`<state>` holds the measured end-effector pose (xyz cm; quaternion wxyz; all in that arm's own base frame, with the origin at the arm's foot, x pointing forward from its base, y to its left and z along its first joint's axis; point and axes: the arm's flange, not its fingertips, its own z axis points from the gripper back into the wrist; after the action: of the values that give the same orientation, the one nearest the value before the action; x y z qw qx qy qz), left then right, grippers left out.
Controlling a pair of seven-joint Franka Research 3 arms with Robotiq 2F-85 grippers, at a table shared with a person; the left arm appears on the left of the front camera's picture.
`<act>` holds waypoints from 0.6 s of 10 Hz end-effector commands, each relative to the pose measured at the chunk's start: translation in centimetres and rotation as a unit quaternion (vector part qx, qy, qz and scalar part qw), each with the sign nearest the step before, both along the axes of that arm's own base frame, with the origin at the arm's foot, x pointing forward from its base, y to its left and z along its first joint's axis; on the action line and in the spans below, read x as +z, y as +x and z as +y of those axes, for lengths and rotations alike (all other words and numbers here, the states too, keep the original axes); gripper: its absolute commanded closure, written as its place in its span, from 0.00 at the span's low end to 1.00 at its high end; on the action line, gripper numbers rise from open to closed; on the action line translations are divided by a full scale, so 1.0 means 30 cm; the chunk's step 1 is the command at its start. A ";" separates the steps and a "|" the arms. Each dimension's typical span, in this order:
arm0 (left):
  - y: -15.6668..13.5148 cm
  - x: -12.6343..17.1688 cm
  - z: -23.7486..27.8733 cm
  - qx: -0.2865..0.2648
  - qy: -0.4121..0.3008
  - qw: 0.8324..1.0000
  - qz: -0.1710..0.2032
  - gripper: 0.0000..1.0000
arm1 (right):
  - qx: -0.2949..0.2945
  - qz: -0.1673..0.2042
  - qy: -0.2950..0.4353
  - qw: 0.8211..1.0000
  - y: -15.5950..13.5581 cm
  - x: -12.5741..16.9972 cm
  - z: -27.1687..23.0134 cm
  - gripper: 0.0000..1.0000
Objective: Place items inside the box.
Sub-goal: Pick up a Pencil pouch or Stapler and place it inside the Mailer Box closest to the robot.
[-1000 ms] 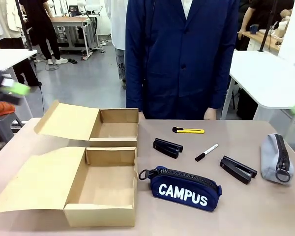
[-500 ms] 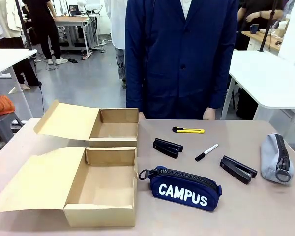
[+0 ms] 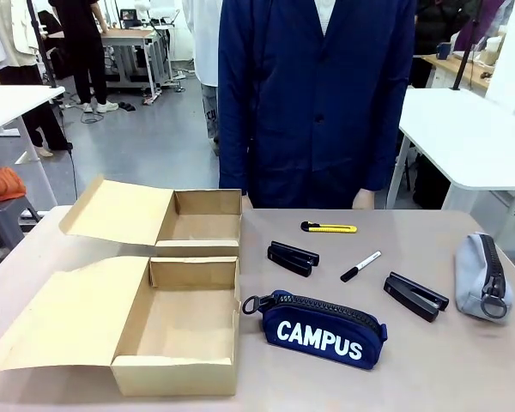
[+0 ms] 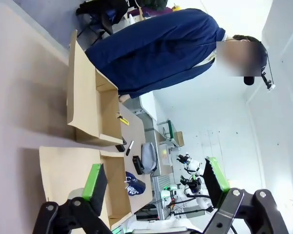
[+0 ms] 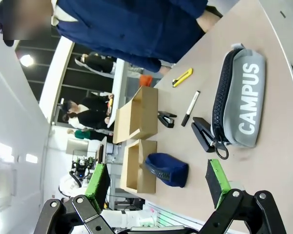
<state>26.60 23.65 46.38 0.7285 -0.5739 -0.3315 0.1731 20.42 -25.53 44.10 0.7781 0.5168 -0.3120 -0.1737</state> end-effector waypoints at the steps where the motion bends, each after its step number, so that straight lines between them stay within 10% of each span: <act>1: -0.005 0.013 0.006 -0.005 0.015 1.000 -0.010 0.00 | -0.004 -0.016 -0.004 1.000 -0.008 0.005 -0.007 0.00; 6: -0.005 0.013 0.006 -0.005 0.015 1.000 -0.010 0.00 | 0.052 -0.016 -0.052 0.997 0.027 0.026 0.103 0.00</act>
<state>26.34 23.67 46.66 0.7403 -0.5627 -0.3273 0.1680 20.53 -24.75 44.15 0.7875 0.5110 -0.3052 -0.1599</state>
